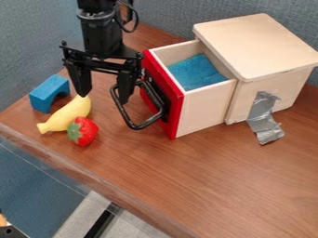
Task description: Put the strawberry in the drawer
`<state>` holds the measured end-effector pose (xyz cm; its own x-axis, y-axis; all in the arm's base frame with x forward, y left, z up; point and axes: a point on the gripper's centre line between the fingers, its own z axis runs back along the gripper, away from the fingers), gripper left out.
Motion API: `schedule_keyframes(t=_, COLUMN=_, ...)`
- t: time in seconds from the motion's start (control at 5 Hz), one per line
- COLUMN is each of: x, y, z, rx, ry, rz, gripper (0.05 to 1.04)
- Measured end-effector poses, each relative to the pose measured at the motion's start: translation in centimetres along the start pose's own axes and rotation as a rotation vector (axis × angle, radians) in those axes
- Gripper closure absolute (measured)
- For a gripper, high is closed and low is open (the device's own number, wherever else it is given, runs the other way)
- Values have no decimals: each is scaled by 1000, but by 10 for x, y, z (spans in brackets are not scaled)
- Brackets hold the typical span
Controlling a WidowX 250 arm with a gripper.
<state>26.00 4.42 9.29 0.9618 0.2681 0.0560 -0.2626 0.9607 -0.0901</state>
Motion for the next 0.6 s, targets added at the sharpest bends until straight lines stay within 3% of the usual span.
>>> schedule_keyframes(t=0.2, x=-3, y=1, z=-7, rx=1, ry=21, rz=1, gripper=83)
schedule_keyframes(t=0.6, x=-9, y=3, z=-13, rx=3, ry=-20, rz=-66, gripper=83)
